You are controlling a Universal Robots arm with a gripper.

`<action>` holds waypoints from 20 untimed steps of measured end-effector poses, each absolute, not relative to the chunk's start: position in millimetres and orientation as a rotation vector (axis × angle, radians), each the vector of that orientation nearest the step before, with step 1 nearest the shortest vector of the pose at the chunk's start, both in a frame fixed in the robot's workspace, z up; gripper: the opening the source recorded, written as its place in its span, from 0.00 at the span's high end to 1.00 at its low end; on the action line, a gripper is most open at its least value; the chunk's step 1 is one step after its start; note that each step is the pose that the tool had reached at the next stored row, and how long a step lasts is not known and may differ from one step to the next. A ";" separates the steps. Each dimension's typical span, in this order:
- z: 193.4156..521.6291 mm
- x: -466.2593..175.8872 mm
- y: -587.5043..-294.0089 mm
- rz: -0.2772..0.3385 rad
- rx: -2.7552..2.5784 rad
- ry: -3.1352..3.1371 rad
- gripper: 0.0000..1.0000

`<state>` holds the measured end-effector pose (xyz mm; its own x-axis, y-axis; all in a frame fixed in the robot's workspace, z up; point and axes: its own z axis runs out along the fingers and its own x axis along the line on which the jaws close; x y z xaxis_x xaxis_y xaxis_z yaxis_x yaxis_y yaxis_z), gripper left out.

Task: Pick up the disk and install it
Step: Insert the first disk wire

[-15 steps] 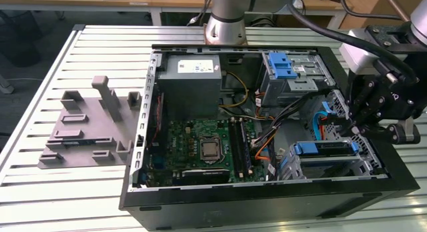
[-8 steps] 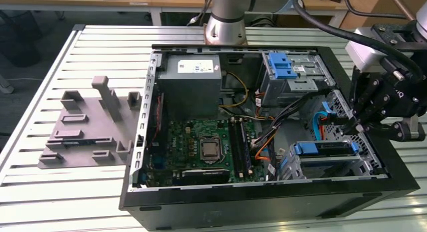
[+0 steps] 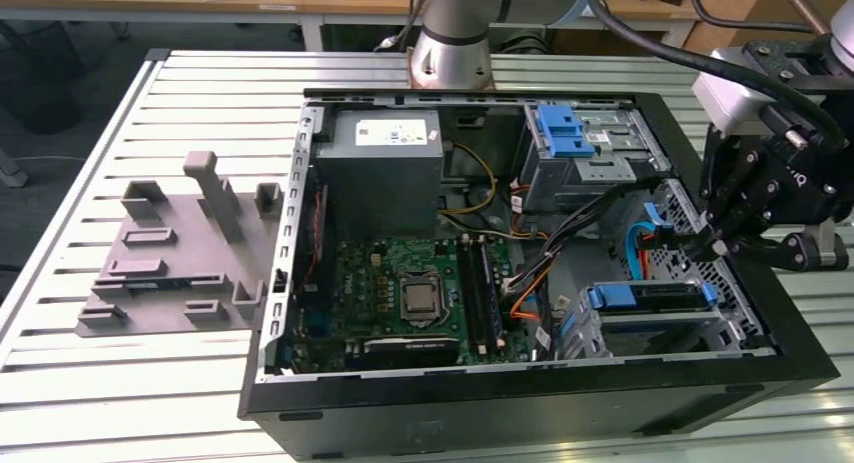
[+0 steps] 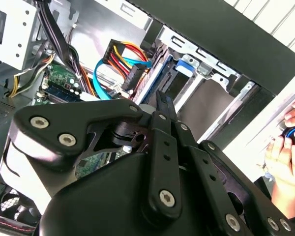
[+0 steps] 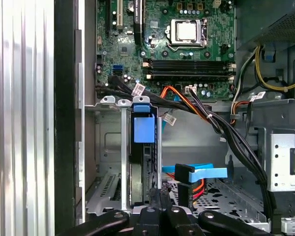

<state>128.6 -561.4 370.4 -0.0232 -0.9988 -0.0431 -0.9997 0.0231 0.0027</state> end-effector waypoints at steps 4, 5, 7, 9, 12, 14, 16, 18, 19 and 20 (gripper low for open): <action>370.0 128.6 -560.6 0.027 -2.164 2.213 0.89; 370.0 128.6 -560.5 0.020 -2.160 2.209 0.89; 369.9 128.7 -560.0 0.012 -2.156 2.204 0.89; 369.9 128.7 -558.2 0.010 -2.155 2.203 0.89; 369.9 128.5 -554.0 0.010 -2.155 2.203 0.89; 369.9 128.2 -551.6 0.007 -2.155 2.203 0.89; 370.0 127.6 -549.3 -0.008 -2.156 2.203 0.89; 369.9 126.7 -547.1 -0.025 -2.155 2.202 0.89; 369.9 126.3 -545.9 -0.037 -2.156 2.202 0.89; 369.9 126.0 -544.5 -0.051 -2.158 2.204 0.89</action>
<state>126.0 -544.5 369.9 -0.0205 -0.9996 -0.0170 -0.9978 0.0215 -0.0627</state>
